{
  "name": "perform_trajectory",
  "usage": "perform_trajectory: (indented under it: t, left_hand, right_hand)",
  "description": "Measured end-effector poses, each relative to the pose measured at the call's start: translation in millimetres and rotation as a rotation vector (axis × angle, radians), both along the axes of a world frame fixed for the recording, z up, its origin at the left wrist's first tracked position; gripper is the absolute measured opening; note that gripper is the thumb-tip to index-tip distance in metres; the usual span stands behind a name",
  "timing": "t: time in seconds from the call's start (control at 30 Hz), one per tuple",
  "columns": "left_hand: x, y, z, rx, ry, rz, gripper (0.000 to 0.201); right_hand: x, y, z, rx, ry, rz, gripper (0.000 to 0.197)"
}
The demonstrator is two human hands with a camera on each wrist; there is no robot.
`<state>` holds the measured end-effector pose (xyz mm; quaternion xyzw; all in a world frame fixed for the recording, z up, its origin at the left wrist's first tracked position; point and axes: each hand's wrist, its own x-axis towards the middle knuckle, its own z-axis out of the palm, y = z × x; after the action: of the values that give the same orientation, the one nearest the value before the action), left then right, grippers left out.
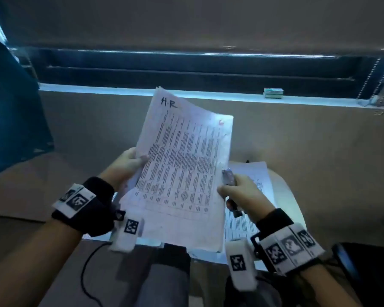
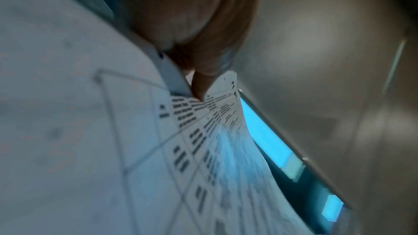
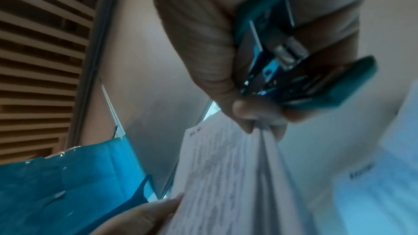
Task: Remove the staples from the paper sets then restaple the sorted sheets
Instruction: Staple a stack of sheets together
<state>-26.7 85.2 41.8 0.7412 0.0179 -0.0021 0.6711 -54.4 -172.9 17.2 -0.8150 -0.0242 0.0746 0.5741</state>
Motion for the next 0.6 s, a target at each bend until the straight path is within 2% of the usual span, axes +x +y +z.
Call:
perform_trajectory:
  t: [0.07,0.17,0.33,0.5,0.6]
  left_hand:
    - [8.7,35.7,-11.2,0.207,0.103,0.072,0.017]
    - [22.4,82.3,-35.5,0.326,0.273,0.150,0.022]
    - [38.2,106.4,-73.7,0.697,0.398,0.261,0.021]
    - [48.7,116.0,-90.5,0.749,0.421,0.321,0.002]
    - [55.9,120.3,-91.6,0.735,0.382,0.343,0.007]
  right_hand:
    - [13.1,38.0,-11.7,0.004,0.058,0.030,0.015]
    - [32.9,89.1,-36.6,-0.050,0.162,0.041,0.019]
    - [52.3,131.7,-69.1,-0.147,0.330,0.028,0.024]
    - [59.0,135.4,-77.4,-0.134,0.369,-0.039,0.012]
    - [65.5,137.0,-78.3,-0.101,0.351,-0.084,0.009]
